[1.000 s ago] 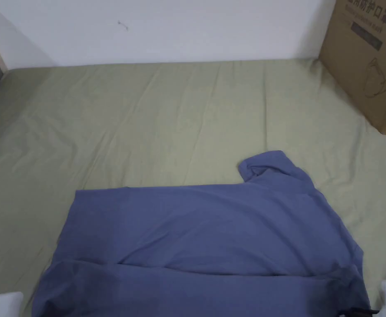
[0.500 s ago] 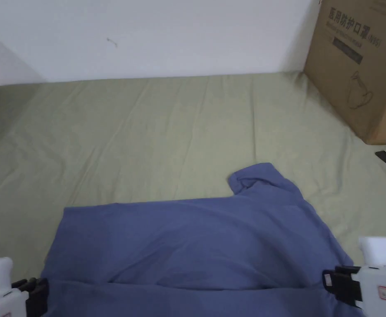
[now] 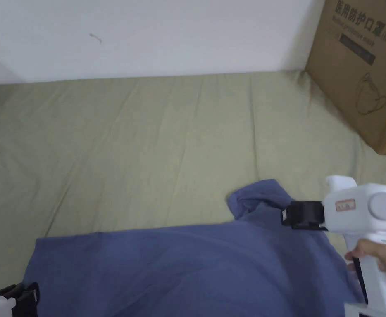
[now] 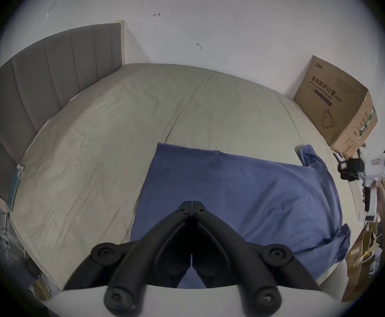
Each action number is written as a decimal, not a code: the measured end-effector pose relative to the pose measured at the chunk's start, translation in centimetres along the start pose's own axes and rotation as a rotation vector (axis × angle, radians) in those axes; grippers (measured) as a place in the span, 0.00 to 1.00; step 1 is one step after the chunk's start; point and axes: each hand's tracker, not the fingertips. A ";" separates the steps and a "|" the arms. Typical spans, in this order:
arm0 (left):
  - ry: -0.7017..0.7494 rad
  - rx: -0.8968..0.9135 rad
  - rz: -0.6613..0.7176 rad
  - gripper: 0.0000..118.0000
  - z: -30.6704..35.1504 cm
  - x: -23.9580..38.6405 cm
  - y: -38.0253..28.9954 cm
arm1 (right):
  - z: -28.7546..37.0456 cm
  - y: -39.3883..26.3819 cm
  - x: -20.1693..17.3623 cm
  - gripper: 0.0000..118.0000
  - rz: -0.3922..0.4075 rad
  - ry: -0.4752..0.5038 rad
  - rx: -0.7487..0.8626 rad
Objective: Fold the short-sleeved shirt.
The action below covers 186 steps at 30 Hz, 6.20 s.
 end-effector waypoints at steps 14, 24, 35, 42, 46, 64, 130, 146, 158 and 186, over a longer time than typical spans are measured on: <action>0.022 -0.049 -0.008 0.24 -4.2 -0.4 3.8 | -6.3 1.7 -1.0 0.03 0.149 -0.116 -0.182; 0.064 -0.203 0.053 0.80 -16.2 -2.3 10.6 | -6.2 1.6 -1.4 0.03 0.115 -0.141 -0.180; 0.081 -0.257 0.014 0.01 -17.0 -1.7 10.3 | -3.8 2.7 -2.1 0.03 0.096 -0.116 -0.135; 0.010 -0.120 -0.060 0.01 -8.9 -1.8 11.0 | 4.1 2.5 -2.8 0.03 0.158 -0.085 -0.031; -0.051 -0.040 -0.058 0.01 -1.8 -2.8 9.9 | 9.9 -0.5 -2.8 0.03 0.175 -0.058 0.022; 0.010 -0.223 -0.081 0.18 2.5 -7.4 -12.0 | 10.3 -25.8 -1.0 0.22 0.269 -0.053 -0.078; -0.364 -0.126 0.041 0.05 9.5 -0.4 -3.0 | 14.2 -23.5 -11.5 0.00 0.154 0.091 0.167; -0.526 -0.379 -0.296 0.08 -0.6 24.6 -8.9 | 16.6 -24.2 -3.6 0.00 -0.053 0.061 0.239; -0.460 -0.180 -0.089 0.90 2.4 19.6 -5.0 | 16.1 -25.1 -3.1 0.00 -0.091 0.076 0.220; -0.697 -0.481 -0.119 0.02 0.8 22.3 -12.1 | 16.4 -25.2 -3.8 0.00 -0.077 0.086 0.214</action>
